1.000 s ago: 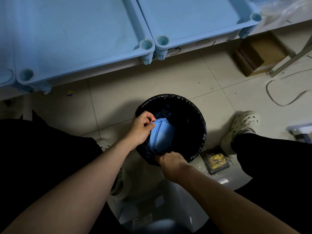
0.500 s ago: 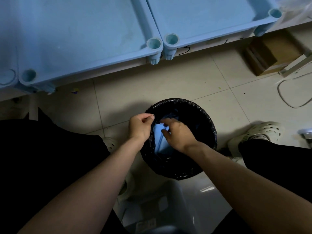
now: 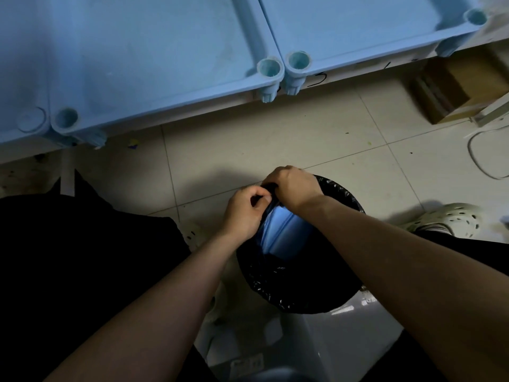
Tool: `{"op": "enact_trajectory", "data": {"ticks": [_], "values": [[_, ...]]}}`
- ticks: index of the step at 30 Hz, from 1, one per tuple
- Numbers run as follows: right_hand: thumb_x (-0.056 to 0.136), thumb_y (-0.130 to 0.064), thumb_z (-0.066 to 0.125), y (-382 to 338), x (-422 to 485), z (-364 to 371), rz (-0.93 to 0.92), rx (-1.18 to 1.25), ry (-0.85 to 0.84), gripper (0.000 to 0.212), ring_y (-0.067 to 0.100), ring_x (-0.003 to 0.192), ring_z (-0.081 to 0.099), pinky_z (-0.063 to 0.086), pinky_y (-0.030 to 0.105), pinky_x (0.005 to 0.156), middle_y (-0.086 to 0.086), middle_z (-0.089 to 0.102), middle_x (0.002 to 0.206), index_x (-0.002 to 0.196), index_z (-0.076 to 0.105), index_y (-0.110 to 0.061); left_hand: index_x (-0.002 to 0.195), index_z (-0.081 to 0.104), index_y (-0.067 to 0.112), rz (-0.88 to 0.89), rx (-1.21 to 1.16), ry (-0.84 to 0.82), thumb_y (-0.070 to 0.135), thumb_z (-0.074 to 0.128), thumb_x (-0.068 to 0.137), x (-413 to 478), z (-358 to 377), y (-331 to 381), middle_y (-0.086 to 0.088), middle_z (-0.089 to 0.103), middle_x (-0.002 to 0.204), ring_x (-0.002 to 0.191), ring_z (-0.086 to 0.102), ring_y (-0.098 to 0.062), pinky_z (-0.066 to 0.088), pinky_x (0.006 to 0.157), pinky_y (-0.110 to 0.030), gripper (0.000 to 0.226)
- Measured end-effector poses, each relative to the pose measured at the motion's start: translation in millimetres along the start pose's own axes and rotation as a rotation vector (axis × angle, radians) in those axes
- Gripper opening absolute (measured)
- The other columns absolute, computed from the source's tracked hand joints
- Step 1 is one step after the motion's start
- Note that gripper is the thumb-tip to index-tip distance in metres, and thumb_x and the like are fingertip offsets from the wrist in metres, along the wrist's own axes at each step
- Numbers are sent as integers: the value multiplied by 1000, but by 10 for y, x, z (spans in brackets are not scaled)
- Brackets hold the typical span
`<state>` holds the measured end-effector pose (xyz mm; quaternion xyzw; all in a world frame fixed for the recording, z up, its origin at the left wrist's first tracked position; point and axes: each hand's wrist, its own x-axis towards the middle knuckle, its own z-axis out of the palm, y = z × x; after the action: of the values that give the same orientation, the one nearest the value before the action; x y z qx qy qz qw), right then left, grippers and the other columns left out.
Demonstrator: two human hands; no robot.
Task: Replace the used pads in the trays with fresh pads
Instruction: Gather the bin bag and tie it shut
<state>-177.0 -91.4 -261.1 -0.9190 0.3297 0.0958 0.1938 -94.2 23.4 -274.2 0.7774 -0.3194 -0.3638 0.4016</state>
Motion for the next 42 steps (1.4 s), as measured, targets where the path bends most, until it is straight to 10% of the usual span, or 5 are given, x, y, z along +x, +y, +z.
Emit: {"op": "enact_trajectory", "data": {"ticks": [7,13,19,29,42], "values": [[78,-7,65,364,-70,117,18,303,43,16,28,104,57,40,28,93,9,68,103,91,73,-11,95,65,8,42,382,-134,17,53,95,-85,60,11,-11,64,99,87,58,-25,42,70,-29,15],[82,-33,65,510,-241,61,-87,-202,-2,35,24,116,45,49,38,83,1,49,126,114,62,-20,102,59,7,119,580,-268,19,48,98,-130,144,83,-11,55,111,97,54,-30,44,77,-36,17],[64,-25,76,574,-304,-18,-392,-321,74,23,25,88,53,41,35,71,2,60,87,82,66,-15,103,56,13,75,651,-349,24,43,99,-230,147,78,-12,61,101,82,51,-25,36,68,-28,18],[94,-43,46,762,-630,38,-90,-512,-175,39,19,116,42,32,31,94,-1,59,120,122,58,-19,106,54,10,30,654,-420,19,37,101,-310,211,26,-18,61,111,100,56,-32,40,78,-31,20],[89,-19,53,632,-419,-332,464,231,283,19,36,90,60,47,34,71,13,65,100,107,58,-15,99,52,11,-258,387,231,9,37,95,187,-540,78,-16,60,102,89,56,-31,43,75,-32,16]]}}
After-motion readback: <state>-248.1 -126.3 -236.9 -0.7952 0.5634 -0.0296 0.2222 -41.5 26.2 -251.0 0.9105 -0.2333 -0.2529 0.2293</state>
